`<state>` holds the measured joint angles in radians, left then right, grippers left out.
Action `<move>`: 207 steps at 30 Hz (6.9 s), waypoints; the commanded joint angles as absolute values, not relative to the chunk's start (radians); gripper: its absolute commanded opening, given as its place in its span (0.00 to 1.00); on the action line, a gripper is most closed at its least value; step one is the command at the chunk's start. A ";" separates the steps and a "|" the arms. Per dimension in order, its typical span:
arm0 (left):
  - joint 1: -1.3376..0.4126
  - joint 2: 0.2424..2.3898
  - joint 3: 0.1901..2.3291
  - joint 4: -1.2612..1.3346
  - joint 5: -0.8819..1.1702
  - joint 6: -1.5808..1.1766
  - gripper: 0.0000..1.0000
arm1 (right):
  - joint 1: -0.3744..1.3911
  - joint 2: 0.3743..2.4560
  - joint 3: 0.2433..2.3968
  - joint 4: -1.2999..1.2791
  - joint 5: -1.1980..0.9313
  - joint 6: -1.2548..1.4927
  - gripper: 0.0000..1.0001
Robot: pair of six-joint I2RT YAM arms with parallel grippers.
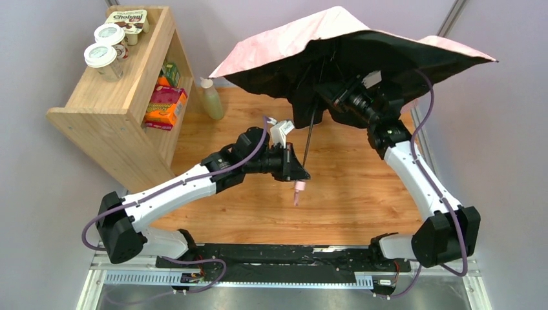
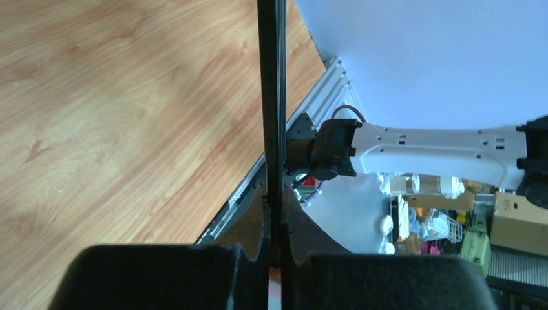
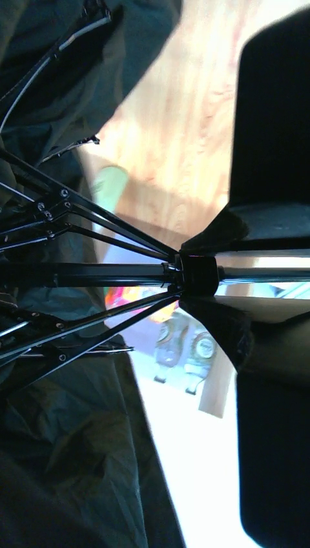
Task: Put away the umbrella
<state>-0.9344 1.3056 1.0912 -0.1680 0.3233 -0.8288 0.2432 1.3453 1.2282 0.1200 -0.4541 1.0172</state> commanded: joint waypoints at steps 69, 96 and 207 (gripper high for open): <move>-0.673 1.428 1.714 -0.565 0.034 -0.476 0.62 | 0.296 1.192 1.239 -0.250 -0.612 1.187 0.00; -0.802 1.534 1.626 -0.428 0.307 -0.519 0.17 | 0.400 1.174 1.197 0.054 -0.637 1.094 0.00; -0.874 1.328 1.278 -0.291 0.071 -0.603 0.18 | 0.554 1.094 1.108 0.087 -0.046 0.862 0.00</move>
<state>-0.8841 1.3228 1.2339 -0.2638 0.1551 -0.6395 0.5278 1.1648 1.0630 0.0170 -0.0200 0.8421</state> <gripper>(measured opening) 0.437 0.234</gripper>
